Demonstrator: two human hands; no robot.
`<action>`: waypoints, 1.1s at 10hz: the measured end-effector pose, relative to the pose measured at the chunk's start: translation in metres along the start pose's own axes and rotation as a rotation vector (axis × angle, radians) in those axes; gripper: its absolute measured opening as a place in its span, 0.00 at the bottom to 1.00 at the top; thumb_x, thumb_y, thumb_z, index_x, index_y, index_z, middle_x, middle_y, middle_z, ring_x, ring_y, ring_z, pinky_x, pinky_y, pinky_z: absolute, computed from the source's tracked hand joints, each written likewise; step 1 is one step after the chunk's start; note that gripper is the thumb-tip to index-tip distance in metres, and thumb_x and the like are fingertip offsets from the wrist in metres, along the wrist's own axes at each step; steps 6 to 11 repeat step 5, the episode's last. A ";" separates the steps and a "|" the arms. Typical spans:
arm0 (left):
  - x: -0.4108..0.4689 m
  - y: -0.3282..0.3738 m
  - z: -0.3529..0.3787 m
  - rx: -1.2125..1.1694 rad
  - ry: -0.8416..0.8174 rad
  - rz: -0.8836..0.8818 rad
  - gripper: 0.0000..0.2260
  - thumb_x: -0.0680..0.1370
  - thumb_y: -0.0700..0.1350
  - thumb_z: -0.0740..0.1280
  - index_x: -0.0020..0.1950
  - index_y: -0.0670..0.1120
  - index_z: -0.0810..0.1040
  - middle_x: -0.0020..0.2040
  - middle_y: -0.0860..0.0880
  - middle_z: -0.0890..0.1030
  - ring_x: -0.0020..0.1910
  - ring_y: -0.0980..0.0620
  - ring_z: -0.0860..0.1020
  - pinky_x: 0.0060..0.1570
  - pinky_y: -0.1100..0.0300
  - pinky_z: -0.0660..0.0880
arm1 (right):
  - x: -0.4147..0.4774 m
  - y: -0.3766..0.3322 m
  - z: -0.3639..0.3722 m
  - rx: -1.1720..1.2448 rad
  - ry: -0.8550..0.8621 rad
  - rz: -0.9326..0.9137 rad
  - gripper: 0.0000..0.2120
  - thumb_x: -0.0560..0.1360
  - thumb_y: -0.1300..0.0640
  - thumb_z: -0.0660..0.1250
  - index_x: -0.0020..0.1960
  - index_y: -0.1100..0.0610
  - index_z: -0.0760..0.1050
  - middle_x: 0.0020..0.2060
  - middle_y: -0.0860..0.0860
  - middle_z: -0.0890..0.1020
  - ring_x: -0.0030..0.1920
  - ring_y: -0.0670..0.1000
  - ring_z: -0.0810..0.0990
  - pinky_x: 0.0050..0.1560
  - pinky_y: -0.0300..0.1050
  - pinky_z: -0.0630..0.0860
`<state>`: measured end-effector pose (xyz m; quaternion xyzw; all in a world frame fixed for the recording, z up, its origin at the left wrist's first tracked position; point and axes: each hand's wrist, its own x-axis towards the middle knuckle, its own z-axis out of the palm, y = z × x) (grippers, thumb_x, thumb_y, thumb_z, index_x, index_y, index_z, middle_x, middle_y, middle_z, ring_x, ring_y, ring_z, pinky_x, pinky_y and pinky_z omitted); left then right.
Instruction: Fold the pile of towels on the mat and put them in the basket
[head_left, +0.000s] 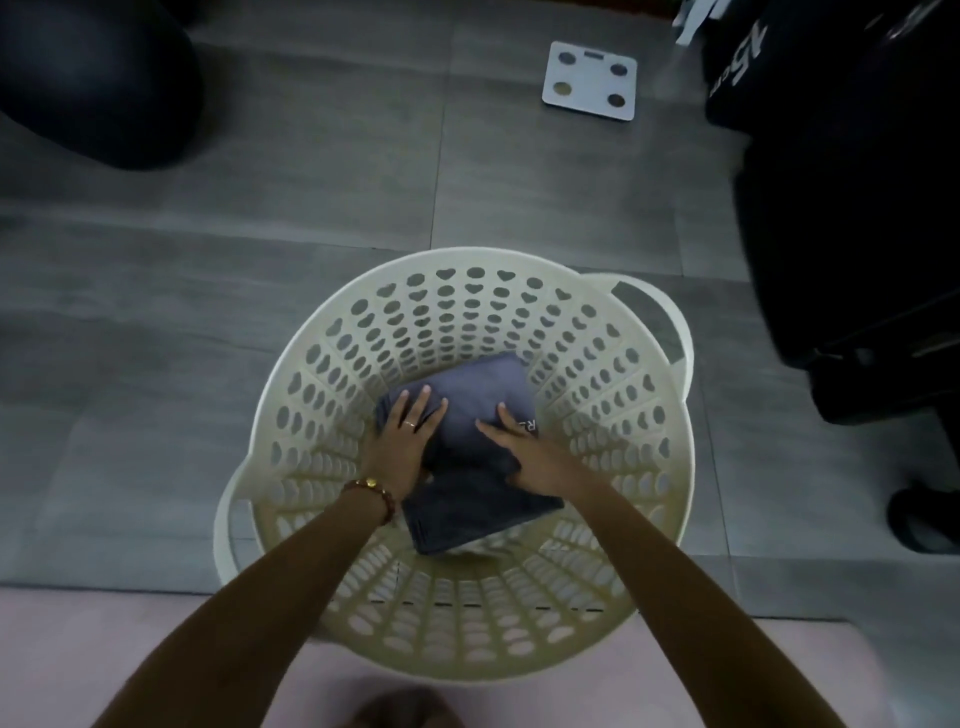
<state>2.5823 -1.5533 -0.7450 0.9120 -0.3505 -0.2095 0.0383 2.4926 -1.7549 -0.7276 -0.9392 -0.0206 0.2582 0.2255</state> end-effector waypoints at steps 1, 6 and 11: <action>0.013 -0.019 0.002 -0.013 -0.089 -0.032 0.47 0.71 0.51 0.72 0.76 0.53 0.40 0.78 0.50 0.41 0.76 0.43 0.42 0.70 0.43 0.59 | 0.018 0.002 -0.002 0.066 -0.022 0.020 0.35 0.77 0.64 0.58 0.77 0.51 0.44 0.76 0.53 0.39 0.76 0.59 0.52 0.62 0.49 0.67; -0.001 -0.018 -0.125 -0.444 -0.340 0.145 0.14 0.77 0.38 0.65 0.63 0.43 0.76 0.63 0.45 0.75 0.61 0.48 0.73 0.60 0.60 0.68 | -0.023 -0.041 -0.117 0.430 0.021 0.130 0.19 0.75 0.73 0.61 0.65 0.67 0.72 0.63 0.62 0.75 0.62 0.57 0.75 0.56 0.38 0.70; -0.001 -0.018 -0.125 -0.444 -0.340 0.145 0.14 0.77 0.38 0.65 0.63 0.43 0.76 0.63 0.45 0.75 0.61 0.48 0.73 0.60 0.60 0.68 | -0.023 -0.041 -0.117 0.430 0.021 0.130 0.19 0.75 0.73 0.61 0.65 0.67 0.72 0.63 0.62 0.75 0.62 0.57 0.75 0.56 0.38 0.70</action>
